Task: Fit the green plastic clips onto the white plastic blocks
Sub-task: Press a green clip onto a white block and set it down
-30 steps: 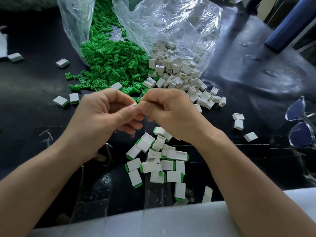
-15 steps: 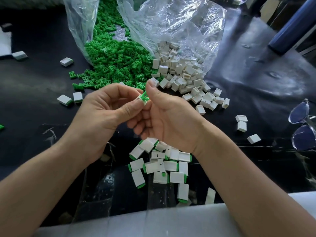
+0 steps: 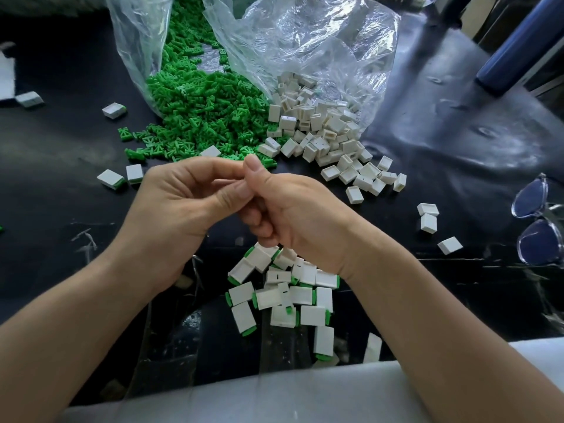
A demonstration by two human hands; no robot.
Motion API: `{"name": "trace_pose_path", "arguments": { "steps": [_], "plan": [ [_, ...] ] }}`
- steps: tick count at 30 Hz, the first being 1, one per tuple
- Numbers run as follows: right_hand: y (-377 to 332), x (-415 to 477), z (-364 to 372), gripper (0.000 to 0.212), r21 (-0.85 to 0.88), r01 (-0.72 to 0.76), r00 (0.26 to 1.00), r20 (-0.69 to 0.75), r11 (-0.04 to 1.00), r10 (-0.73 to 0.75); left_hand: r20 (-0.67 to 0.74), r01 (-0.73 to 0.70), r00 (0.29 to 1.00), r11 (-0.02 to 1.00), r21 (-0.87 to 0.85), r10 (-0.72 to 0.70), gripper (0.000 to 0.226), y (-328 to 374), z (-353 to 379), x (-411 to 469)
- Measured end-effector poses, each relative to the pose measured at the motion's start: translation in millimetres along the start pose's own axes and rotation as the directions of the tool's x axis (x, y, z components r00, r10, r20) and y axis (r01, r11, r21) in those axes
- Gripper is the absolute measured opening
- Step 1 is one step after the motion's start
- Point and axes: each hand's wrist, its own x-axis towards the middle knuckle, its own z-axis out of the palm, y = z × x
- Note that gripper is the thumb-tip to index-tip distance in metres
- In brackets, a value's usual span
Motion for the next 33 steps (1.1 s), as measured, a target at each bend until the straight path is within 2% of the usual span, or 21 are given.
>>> {"name": "trace_pose_path", "arguments": {
  "steps": [6, 17, 22, 25, 29, 33],
  "plan": [
    [-2, 0, -5, 0.040, -0.047, -0.011, 1.000, 0.001, 0.999, 0.011, 0.018, 0.042, 0.999, 0.998, -0.045, -0.041, 0.012, 3, -2, 0],
    [-3, -3, -4, 0.038, -0.257, 0.024, 0.999, -0.027, 0.966, -0.032, 0.013, 0.172, 0.985, 0.982, -0.078, -0.171, 0.017, 2, -6, 3],
    [1, -3, -2, 0.029, -0.242, 0.065, 0.997, -0.024, 0.968, -0.073, -0.002, 0.152, 0.988, 0.985, -0.083, -0.152, 0.018, 1, -4, 1],
    [3, -1, -1, 0.037, -0.309, 0.077, 0.994, -0.049, 0.948, -0.097, -0.029, 0.162, 0.986, 0.981, -0.107, -0.166, 0.022, -1, -4, 1],
    [5, 3, 2, 0.036, -0.414, 0.108, 0.984, -0.087, 0.904, -0.157, -0.053, 0.159, 0.985, 0.981, -0.114, -0.166, 0.021, 0, -2, 1],
    [8, 4, 1, 0.038, -0.429, 0.145, 0.977, -0.081, 0.892, -0.198, -0.035, 0.152, 0.987, 0.981, -0.118, -0.158, 0.022, 2, -1, 1]
  ]
}}
